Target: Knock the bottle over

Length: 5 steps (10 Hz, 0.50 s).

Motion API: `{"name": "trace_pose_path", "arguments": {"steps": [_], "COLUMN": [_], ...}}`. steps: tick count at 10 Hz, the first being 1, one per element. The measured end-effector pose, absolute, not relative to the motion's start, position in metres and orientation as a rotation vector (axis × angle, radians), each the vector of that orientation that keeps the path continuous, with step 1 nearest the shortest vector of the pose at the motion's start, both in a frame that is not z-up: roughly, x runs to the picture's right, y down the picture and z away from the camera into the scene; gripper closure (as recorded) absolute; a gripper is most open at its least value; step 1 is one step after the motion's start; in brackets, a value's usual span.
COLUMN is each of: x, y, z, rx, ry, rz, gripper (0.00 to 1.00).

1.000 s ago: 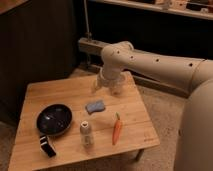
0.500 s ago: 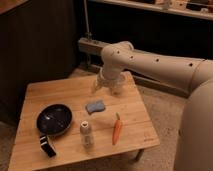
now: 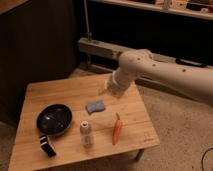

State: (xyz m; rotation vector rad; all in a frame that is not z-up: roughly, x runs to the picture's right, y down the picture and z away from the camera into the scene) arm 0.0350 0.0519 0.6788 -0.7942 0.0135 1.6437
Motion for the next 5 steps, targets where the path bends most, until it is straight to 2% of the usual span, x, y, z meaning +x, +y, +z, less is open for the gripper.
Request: {"name": "trace_pose_path", "arguments": {"steps": [3,5], "x": [0.004,-0.019], "y": [0.092,0.103], "z": [0.645,0.641], "rx": [-1.030,-1.139], "ry": [0.051,0.125], "rz": [1.512,1.401], "gripper": [0.83,0.99]}}
